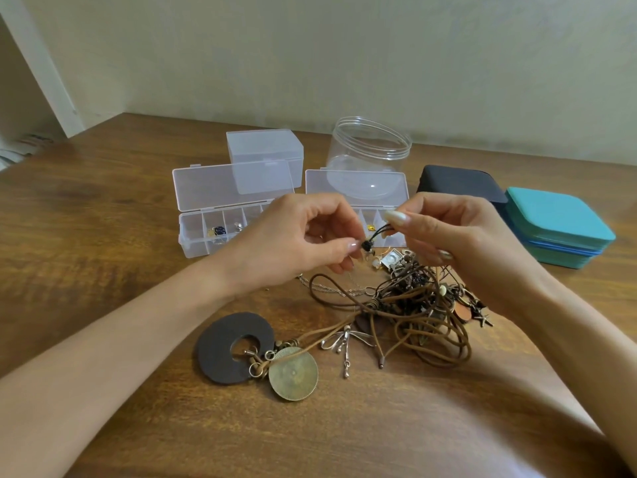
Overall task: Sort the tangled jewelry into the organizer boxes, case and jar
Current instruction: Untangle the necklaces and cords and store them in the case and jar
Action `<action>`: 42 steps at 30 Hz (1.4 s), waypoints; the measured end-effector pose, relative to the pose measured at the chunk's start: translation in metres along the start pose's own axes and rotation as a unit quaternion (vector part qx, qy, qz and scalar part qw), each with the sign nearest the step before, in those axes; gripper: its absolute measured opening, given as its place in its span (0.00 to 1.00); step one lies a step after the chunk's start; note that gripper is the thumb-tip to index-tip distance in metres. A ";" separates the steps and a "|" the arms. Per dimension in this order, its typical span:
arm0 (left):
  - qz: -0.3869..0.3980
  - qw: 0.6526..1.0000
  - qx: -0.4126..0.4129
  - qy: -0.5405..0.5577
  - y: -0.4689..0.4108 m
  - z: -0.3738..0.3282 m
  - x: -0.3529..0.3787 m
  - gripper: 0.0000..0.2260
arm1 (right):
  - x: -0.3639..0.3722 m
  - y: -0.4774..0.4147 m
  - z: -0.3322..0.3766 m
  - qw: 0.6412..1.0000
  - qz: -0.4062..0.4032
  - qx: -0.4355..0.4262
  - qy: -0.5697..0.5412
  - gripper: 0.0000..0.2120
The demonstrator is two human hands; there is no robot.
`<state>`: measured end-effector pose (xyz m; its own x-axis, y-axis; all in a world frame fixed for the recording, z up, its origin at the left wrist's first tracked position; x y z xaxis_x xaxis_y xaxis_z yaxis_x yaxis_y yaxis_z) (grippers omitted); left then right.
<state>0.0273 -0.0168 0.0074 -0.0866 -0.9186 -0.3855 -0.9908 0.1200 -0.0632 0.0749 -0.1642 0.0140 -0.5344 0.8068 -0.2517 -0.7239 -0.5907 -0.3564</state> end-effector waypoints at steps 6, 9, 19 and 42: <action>-0.008 1.000 0.015 0.021 0.000 -0.002 -0.003 0.03 | 0.006 0.001 0.002 0.999 0.026 -0.008 0.040 0.07; -0.006 1.000 0.021 0.010 0.000 -0.002 -0.002 0.03 | 0.003 0.001 0.002 0.998 0.005 -0.010 0.054 0.09; -0.100 0.984 0.121 -0.084 0.007 -0.012 -0.005 0.05 | 0.005 0.001 0.001 0.999 -0.011 -0.002 0.050 0.14; -0.003 1.000 0.010 0.011 -0.002 0.002 -0.002 0.02 | -0.002 0.001 0.000 0.999 -0.023 0.011 0.042 0.15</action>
<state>0.0300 -0.0143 0.0064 -0.0835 -0.9276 -0.3641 -0.9891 0.1217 -0.0832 0.0749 -0.1664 0.0143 -0.4627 0.8307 -0.3097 -0.7573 -0.5519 -0.3492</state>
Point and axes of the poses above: each hand's wrist, its own y-axis away from the middle knuckle, its own x-axis out of the palm, z = x × y, the point moved 6 cm from there along -y, towards the middle knuckle, and after that the axes turned 11 degrees about -x, right-handed, at the moved point
